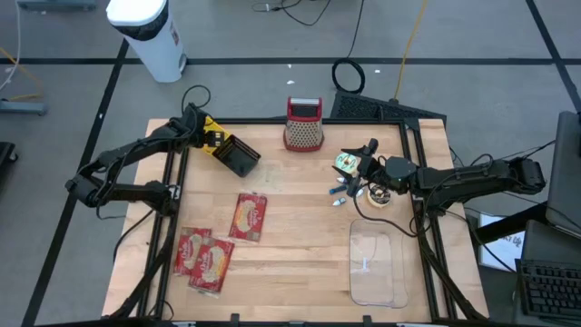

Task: Pick & Place Food Item
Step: Put the black donut into the yellow bin

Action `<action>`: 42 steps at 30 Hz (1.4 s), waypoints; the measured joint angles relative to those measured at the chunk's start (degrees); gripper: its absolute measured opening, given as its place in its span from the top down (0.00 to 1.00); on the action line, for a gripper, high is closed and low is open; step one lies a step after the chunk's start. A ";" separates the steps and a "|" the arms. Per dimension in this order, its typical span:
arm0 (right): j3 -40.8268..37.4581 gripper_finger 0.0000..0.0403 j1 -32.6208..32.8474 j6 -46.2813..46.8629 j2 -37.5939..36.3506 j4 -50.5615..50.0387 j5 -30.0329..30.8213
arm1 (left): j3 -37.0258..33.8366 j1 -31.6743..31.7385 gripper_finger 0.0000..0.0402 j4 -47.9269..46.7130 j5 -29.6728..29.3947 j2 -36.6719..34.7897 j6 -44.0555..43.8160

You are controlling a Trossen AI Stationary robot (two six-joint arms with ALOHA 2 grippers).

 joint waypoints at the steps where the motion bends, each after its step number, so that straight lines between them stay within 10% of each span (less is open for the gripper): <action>1: 0.00 0.34 0.00 -0.02 0.00 0.00 0.00 | -0.02 0.00 0.57 -0.01 -0.04 0.00 0.27; 8: 0.00 0.34 0.00 -0.11 0.00 0.02 -0.02 | -1.53 -2.98 0.57 3.95 -5.44 0.74 -0.78; 19: 0.00 0.34 -3.26 8.27 0.00 -12.26 0.13 | -1.51 -9.07 0.56 20.99 13.31 -7.77 0.25; 34: 8.41 0.34 -7.07 59.97 -1.07 -74.24 -0.84 | -1.51 -22.18 0.56 41.01 16.47 -13.16 6.58; 42: 5.94 0.34 -7.52 69.16 -0.43 -82.73 -8.33 | -1.51 -24.75 0.56 41.08 13.26 -10.01 9.70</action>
